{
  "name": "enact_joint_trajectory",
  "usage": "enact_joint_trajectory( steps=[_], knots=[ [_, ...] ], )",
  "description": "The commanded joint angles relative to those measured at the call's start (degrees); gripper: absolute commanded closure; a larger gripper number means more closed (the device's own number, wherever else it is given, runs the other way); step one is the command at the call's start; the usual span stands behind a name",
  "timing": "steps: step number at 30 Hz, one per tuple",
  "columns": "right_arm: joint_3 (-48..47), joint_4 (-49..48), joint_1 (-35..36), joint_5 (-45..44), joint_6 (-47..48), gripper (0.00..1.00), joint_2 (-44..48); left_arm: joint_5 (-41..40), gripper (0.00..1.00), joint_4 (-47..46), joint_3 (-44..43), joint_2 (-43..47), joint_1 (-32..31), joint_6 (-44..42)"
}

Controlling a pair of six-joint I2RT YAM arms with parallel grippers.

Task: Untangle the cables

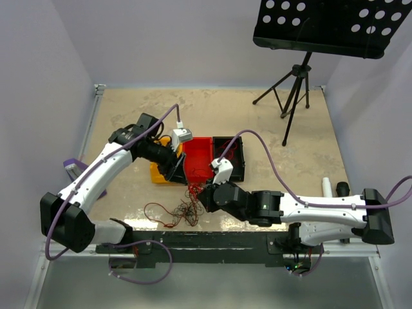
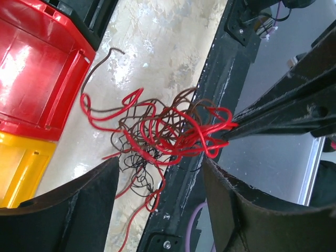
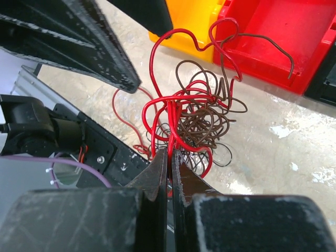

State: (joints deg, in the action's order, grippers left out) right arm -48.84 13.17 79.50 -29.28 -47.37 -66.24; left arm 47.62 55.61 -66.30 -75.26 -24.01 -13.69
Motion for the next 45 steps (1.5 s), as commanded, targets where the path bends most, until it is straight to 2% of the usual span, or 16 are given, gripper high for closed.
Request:
enact_joint_trajectory(
  steps=[1, 6, 10, 15, 17, 21, 24, 27, 30, 37, 40, 42, 45],
  knots=[
    [-3.01, -5.25, 0.30, -2.98, -0.35, 1.00, -1.52, 4.32, 0.35, -3.66, -2.16, -1.20, 0.19, 4.55],
    [-3.28, -6.40, 0.30, -2.89, -0.08, 1.00, -2.05, 4.77, 0.46, -6.57, -2.08, -1.46, 0.19, 6.31],
    [-3.28, -6.58, 0.30, -3.59, -0.17, 1.00, -1.53, 5.64, 0.64, -6.84, -1.29, -1.99, 0.19, 6.14],
    [-3.63, -8.06, 0.30, -4.30, 0.00, 1.00, -1.70, 5.74, 0.69, -5.87, -1.11, -2.43, 0.19, 5.08],
    [-3.81, -8.86, 0.39, -4.56, 0.26, 1.00, -1.96, 5.04, 0.74, -6.04, -0.93, -2.43, 0.19, 4.82],
    [-3.46, -9.65, 0.39, -3.86, 0.44, 1.00, -2.23, 2.84, 0.98, -6.13, -0.93, -3.13, 0.19, 3.33],
    [-2.67, -9.48, 0.39, -2.63, 0.36, 1.00, -2.58, 1.34, 1.00, -4.03, -3.29, -4.10, 0.19, 2.01],
    [-0.65, -8.60, 0.30, -1.14, -0.87, 0.71, -2.76, 0.99, 1.00, -1.04, -10.05, -4.45, 0.19, 0.25],
    [2.68, -7.19, 0.39, -0.35, -3.15, 0.55, -1.53, 0.73, 1.00, 2.99, -18.31, -3.75, 0.19, -2.21],
    [9.20, -4.91, 0.30, 0.63, -7.73, 0.48, 4.88, 4.15, 1.00, 14.42, -31.86, -1.47, 0.19, -8.01],
    [9.38, -5.34, 0.30, -1.04, -7.38, 0.40, 5.85, 5.47, 1.00, 16.80, -34.76, -0.24, 0.19, -9.33],
    [8.42, -6.05, 0.30, -2.53, -5.98, 0.31, 5.07, 6.26, 1.00, 17.25, -35.56, 0.90, 0.19, -9.60],
    [4.21, -6.58, 0.30, -5.25, -2.91, 0.22, 2.79, 7.40, 1.00, 18.21, -36.17, 2.22, 0.19, -10.03]
  ],
)
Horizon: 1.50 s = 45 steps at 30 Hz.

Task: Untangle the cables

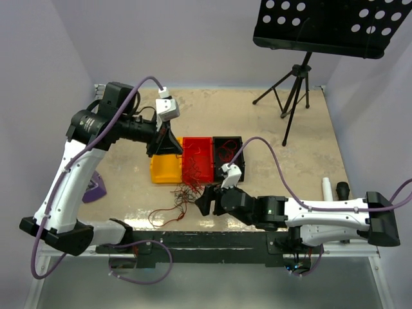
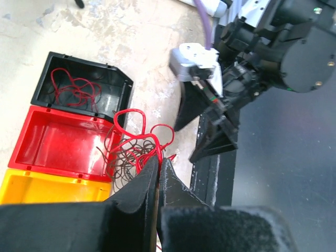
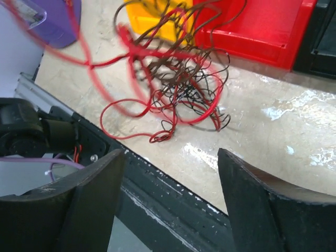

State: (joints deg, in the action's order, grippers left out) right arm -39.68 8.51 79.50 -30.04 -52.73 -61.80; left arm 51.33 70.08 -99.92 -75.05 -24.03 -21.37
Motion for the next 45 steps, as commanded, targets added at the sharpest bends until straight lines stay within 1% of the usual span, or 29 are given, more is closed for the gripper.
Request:
enact_joint_trajectory(
  steps=[1, 6, 10, 13, 17, 20, 22, 24, 27, 31, 33, 36, 37, 38, 41, 43, 45],
  knots=[
    [-6.19, -2.10, 0.30, -5.54, 3.59, 0.21, -2.44, 4.04, 1.00, 4.18, -3.08, 2.01, 0.13, -2.80],
    [-11.20, -7.53, 0.30, -9.42, 12.72, 0.20, -4.55, 5.71, 1.00, 5.33, -4.23, 2.97, 0.04, -2.80],
    [-13.75, -12.72, 0.30, -9.42, 20.11, 0.24, -6.31, 5.36, 1.00, 5.33, -4.76, 4.11, -0.05, -3.15],
    [-14.63, -15.54, 0.04, -9.16, 21.70, 0.28, -8.50, 5.88, 1.00, 5.33, -5.02, 4.82, -0.14, -3.86],
    [-14.46, -17.56, -0.75, -10.56, 21.01, 0.30, -12.98, 7.46, 1.00, 5.33, -5.64, 5.17, -0.31, -3.68],
    [-14.55, -17.13, -2.07, -13.45, 17.76, 0.37, -16.50, 8.61, 1.00, 5.33, -5.81, 5.44, -0.75, -3.77],
    [-13.85, -17.47, -2.77, -16.00, 15.82, 0.43, -16.42, 9.22, 1.00, 5.41, -6.08, 5.52, -1.19, -3.51],
    [-12.71, -19.40, -3.56, -17.15, 14.85, 0.44, -15.90, 9.75, 1.00, 5.33, -6.16, 5.79, -1.63, -3.68],
    [-11.91, -23.27, -5.15, -14.00, 15.11, 0.45, -17.20, 11.07, 1.00, 5.41, -7.13, 5.44, -1.98, -3.33],
    [-14.28, -20.12, -5.24, -10.05, 13.80, 0.57, -21.78, 10.90, 1.00, 5.33, -10.73, 4.38, -1.90, -2.63],
    [-12.89, -18.89, -5.15, -7.68, 12.05, 0.59, -22.40, 9.93, 1.00, 4.72, -13.27, 3.94, -1.98, -1.84],
    [-8.24, -18.27, -4.97, -4.33, 8.18, 0.60, -21.09, 5.90, 1.00, -0.10, -18.10, 4.03, -1.98, 2.80],
    [-6.83, -17.66, -5.06, -3.80, 6.78, 0.60, -20.21, 4.32, 1.00, -2.91, -19.25, 4.29, -1.98, 4.47],
    [-5.77, -16.61, -5.06, -3.27, 5.72, 0.60, -18.98, 2.30, 1.00, -7.63, -19.87, 5.25, -1.98, 6.06],
    [-4.62, -15.02, -4.97, -2.39, 6.05, 0.58, -16.08, -5.42, 1.00, -19.68, -18.83, 9.03, -1.98, 10.89],
    [-4.79, -13.10, -4.97, -1.69, 5.97, 0.58, -16.33, -10.70, 1.00, -27.16, -17.33, 11.58, -1.98, 12.92],
    [-5.14, -11.33, -5.06, -0.46, 5.71, 0.57, -17.56, -15.18, 1.00, -32.35, -16.10, 13.08, -1.98, 13.72]
  ],
)
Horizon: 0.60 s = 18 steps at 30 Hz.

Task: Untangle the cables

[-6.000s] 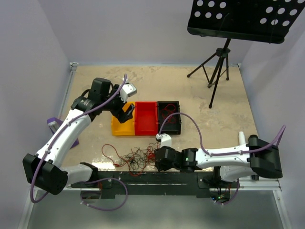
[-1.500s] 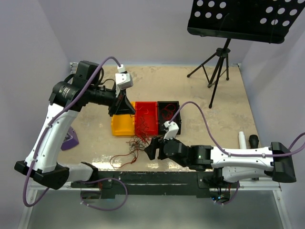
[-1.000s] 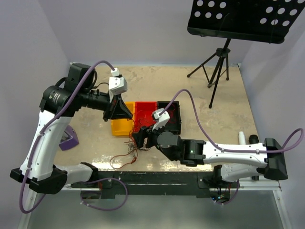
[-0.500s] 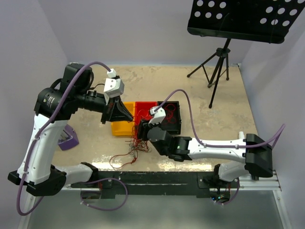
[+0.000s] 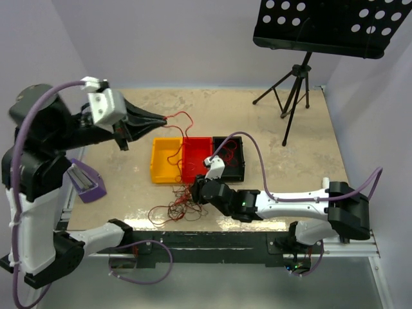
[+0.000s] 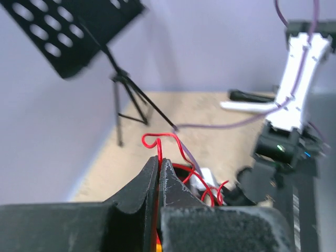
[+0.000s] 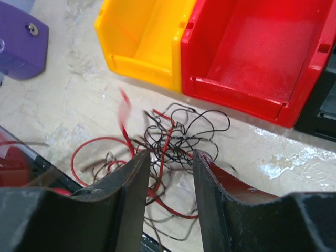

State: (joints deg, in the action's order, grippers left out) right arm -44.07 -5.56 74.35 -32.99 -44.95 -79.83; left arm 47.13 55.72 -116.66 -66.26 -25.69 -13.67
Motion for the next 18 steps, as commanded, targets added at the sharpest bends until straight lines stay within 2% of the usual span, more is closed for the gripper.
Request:
enact_joint_trajectory(
  steps=[1, 7, 12, 18],
  knots=[
    [-1.10, 3.53, 0.10, 3.45, -1.90, 0.56, -0.40, -13.01, 1.00, -20.37, 1.08, 4.91, -0.32, 6.29],
    [-1.54, 7.14, 0.10, 5.04, -2.86, 0.57, -5.85, -24.27, 1.00, -32.06, 3.28, 7.54, -0.32, 8.22],
    [-2.60, 7.32, 0.10, 5.66, -1.55, 0.59, -7.61, -25.77, 1.00, -36.38, 1.79, 7.02, -0.32, 8.39],
    [-4.09, 8.55, 0.10, 6.71, -0.40, 0.67, -11.14, -26.13, 1.00, -39.90, -3.39, 5.00, -0.32, 8.40]
  ],
)
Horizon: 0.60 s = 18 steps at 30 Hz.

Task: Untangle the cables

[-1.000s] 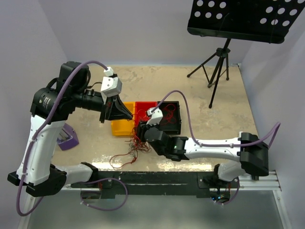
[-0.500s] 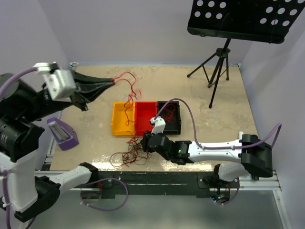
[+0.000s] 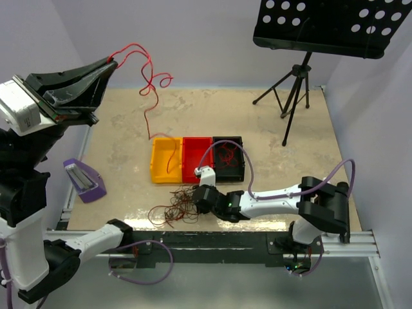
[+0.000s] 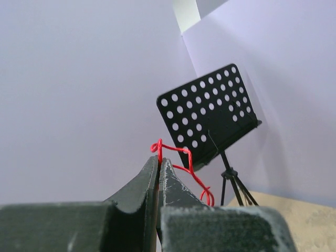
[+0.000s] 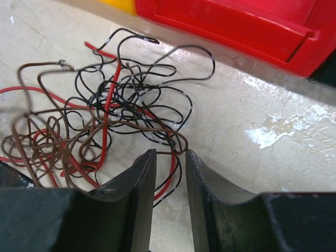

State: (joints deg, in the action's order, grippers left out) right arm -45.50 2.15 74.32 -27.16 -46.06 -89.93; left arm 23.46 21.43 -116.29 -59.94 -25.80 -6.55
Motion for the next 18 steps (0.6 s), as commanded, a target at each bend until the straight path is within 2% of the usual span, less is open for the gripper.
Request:
enact_joint_trajectory(
  steps=[1, 3, 5, 9, 14, 18],
  knots=[
    [-2.67, 1.01, 0.21, 0.27, 0.89, 0.69, -0.60, -2.98, 1.00, -5.70, -4.20, -1.58, -0.21, 1.53],
    [-1.97, 0.84, 0.12, -1.40, 1.67, 0.67, 2.64, -2.98, 1.00, -5.79, -4.12, -1.32, -0.13, 0.66],
    [-1.18, 1.01, 0.21, -2.72, 2.21, 0.60, 8.16, -2.90, 1.00, -5.87, -3.86, -1.14, -0.13, 0.31],
    [-2.22, 2.58, 0.12, -4.57, 5.01, 0.39, 17.75, -2.03, 1.00, -5.96, -2.11, -0.44, -0.13, 0.13],
    [-7.14, 3.04, 0.12, -6.94, 10.36, 0.25, 29.97, 0.88, 0.99, -5.43, 4.04, 1.49, -0.13, -0.13],
    [-11.80, 2.15, 0.21, -5.89, 15.03, 0.20, 32.98, 3.34, 1.00, -5.17, 10.54, 2.72, -0.13, -0.22]
  ],
)
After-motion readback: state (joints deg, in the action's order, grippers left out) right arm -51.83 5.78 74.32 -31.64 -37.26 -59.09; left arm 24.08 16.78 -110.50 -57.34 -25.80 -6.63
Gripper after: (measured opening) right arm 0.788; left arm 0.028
